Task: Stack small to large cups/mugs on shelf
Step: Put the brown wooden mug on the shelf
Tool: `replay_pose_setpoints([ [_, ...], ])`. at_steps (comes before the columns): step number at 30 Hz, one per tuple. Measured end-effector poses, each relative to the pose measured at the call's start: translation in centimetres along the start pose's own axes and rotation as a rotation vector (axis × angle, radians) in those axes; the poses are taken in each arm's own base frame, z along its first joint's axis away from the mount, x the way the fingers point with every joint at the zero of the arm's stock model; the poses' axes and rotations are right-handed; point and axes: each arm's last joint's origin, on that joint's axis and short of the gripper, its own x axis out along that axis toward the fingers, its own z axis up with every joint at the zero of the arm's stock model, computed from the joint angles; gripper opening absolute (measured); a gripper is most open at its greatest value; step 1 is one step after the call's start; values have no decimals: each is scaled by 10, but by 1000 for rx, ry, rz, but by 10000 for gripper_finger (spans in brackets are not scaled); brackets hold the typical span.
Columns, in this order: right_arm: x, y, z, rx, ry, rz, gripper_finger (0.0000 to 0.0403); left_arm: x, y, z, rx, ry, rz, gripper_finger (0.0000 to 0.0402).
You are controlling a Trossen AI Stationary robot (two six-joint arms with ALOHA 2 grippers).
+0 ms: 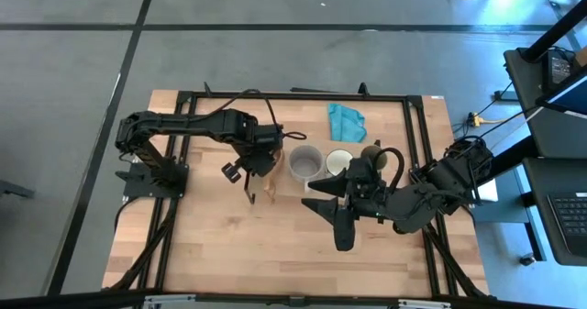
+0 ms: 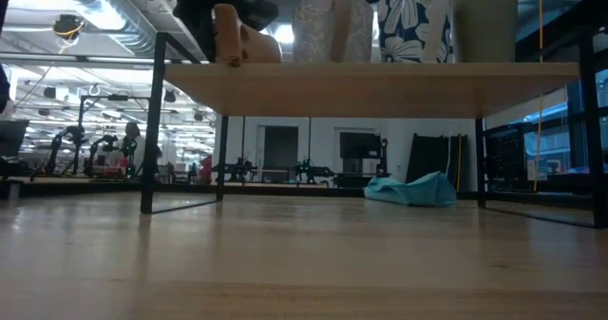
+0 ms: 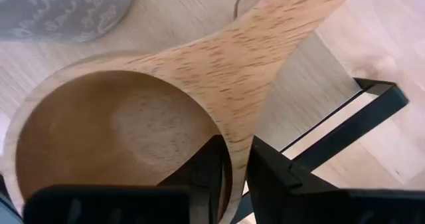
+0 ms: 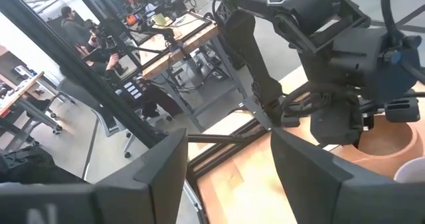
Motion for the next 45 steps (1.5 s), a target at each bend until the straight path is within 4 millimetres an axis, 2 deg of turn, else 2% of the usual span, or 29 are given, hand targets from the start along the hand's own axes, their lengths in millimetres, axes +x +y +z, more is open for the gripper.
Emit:
replay_pose_setpoints([
  [14,1,-1,0,-6,4,-8,218,1,-8,7,5,10,-4,65],
  [24,1,-2,0,-11,-12,-30,218,-20,-11,4,-12,-24,84,66],
  [36,1,-2,0,-7,-12,-30,218,-20,-12,5,-17,-58,43,66],
  [45,1,-3,0,-11,-30,-48,218,-20,-13,8,-4,-106,19,31],
])
